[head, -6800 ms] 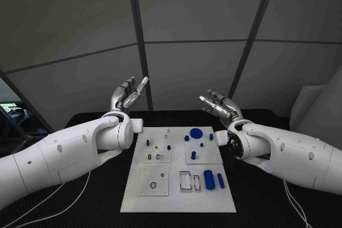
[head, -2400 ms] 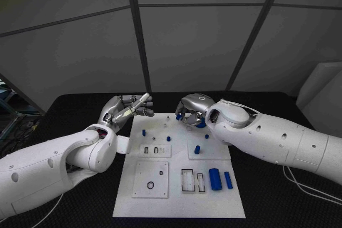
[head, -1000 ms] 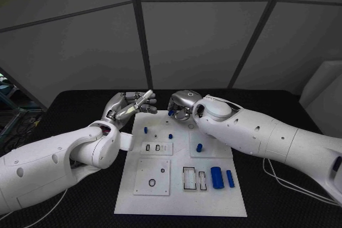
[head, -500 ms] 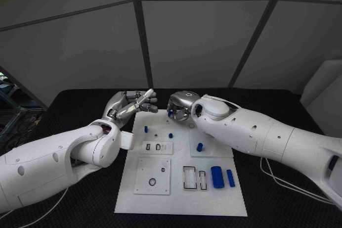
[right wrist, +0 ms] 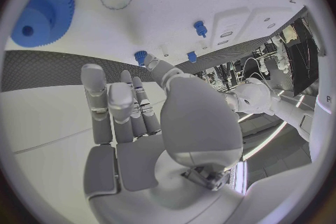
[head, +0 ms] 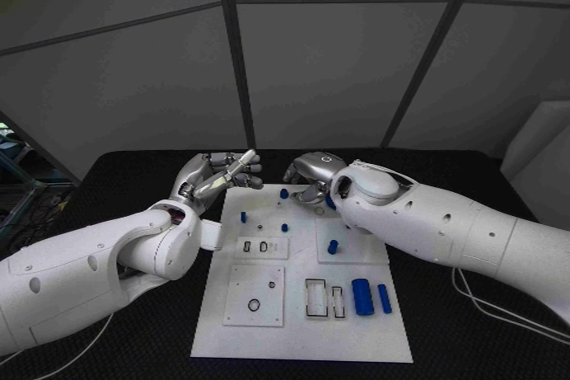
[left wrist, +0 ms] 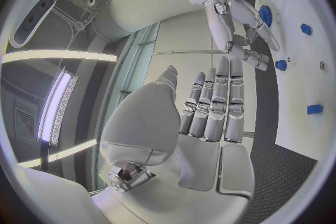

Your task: Assemble the parts on the task board

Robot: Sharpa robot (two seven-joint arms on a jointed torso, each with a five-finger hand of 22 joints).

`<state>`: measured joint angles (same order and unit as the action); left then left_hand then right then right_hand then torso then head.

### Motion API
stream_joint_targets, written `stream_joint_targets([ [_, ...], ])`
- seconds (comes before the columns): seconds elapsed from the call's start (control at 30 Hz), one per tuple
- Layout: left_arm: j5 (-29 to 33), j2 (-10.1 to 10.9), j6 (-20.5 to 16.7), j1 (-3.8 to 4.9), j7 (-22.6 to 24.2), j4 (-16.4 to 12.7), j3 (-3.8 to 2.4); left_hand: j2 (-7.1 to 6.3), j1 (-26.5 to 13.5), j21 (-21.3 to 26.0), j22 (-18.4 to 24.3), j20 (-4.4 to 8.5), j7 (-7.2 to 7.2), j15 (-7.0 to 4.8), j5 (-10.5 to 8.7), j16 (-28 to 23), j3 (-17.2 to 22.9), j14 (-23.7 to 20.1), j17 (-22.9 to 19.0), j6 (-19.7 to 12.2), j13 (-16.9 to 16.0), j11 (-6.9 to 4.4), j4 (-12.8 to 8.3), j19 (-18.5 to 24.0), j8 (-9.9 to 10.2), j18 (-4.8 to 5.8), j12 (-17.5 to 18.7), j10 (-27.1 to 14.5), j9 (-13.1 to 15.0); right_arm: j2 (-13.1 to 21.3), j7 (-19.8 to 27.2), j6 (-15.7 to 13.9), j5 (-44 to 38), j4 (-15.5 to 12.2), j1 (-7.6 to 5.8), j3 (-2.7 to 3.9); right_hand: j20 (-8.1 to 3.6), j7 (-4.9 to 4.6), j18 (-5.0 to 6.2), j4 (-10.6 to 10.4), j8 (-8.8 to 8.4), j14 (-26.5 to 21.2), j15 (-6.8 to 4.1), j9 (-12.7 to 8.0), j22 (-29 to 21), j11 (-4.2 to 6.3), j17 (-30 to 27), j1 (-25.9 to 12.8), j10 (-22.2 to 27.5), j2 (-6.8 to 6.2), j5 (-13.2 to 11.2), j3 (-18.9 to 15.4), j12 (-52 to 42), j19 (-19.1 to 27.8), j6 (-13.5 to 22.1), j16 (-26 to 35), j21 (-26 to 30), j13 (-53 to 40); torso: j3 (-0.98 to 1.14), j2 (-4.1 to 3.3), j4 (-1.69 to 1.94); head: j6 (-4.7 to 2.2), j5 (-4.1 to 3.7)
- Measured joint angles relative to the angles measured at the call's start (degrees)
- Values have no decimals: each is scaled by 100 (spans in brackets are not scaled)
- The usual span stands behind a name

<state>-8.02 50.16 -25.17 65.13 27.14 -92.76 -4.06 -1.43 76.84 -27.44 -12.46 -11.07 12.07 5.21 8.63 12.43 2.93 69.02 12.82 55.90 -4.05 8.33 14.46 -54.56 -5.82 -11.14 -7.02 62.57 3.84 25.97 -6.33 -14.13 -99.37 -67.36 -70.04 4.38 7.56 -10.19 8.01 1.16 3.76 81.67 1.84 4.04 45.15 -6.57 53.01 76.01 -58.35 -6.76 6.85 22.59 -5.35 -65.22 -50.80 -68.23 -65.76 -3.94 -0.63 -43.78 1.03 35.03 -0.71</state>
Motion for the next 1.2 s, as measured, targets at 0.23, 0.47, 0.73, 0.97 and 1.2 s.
stream_joint_targets([
  [0.23, 0, 44, 8, 0, -4, 28, 0, 0, 0, 0, 0, 0, 0, 0, 0, -28, 0, 0, 5, 0, 0, 0, 0, 0, 0, 0, 0, 0, 0, 913, -58, -246, 320, -838, 2, 22, -59, 20, 0, -91, 85, 179, -114, 30, 584, 113, 443, 1, -953, 0, 236, -91, -543, -381, -303, -353, -383, -189, 20, 23, -43, -27, 16],
  [0.47, -1, 50, 26, 0, -10, 79, 1, 0, 0, 0, 0, 0, 0, 0, 0, -28, 0, 0, 5, 0, 0, 0, 0, 0, 0, 1, -1, 0, 0, 1527, -255, -268, 1160, -1053, -4, 182, -245, 209, -274, -358, 137, 237, -361, 31, 1806, 320, 1990, -85, -2060, -296, 544, -985, -4076, -1092, -223, -1322, -1122, -3602, 52, 49, -114, -28, 36],
  [0.73, -1, 0, 50, -5, -16, 146, 2, 0, 0, 0, 0, 0, 0, 0, 0, -28, 0, 0, 4, 0, 0, 0, 0, 0, 0, 0, -1, 0, 0, 1579, -570, 0, 1736, -908, 0, 208, -132, 81, -362, -828, 439, 236, -213, 36, 2540, 199, 2194, 162, -2318, -49, 544, -1698, -7444, -1392, 22, -1893, -1542, -7074, 71, 53, -147, -13, 30],
  [0.97, -1, -26, 71, -12, -21, 179, 2, 0, 0, 0, 0, 0, 0, 0, 0, -28, 0, 0, 4, 0, 0, 0, 0, 0, 0, 0, -1, 0, 0, 1411, -739, 253, 1780, -787, 1, 211, -82, 36, -450, -969, 529, 237, -172, 36, 2924, 179, 2194, 279, -2526, -8, 544, -1839, -7809, -1579, 109, -2055, -1729, -7101, 71, 46, -147, 18, 7],
  [1.2, -1, -35, 85, -14, -24, 191, 3, 0, 0, 0, 0, 0, 0, 0, 0, -28, 0, 0, 4, 0, 0, 0, 0, 0, -1, 0, -1, 0, 0, 1308, -858, 531, 1751, -686, 3, 212, -72, 35, -449, -1002, 571, 237, -172, 35, 2980, 176, 2193, 303, -2540, 15, 576, -1871, -7899, -1630, 151, -2101, -1784, -7100, 64, 46, -147, 47, 1],
])
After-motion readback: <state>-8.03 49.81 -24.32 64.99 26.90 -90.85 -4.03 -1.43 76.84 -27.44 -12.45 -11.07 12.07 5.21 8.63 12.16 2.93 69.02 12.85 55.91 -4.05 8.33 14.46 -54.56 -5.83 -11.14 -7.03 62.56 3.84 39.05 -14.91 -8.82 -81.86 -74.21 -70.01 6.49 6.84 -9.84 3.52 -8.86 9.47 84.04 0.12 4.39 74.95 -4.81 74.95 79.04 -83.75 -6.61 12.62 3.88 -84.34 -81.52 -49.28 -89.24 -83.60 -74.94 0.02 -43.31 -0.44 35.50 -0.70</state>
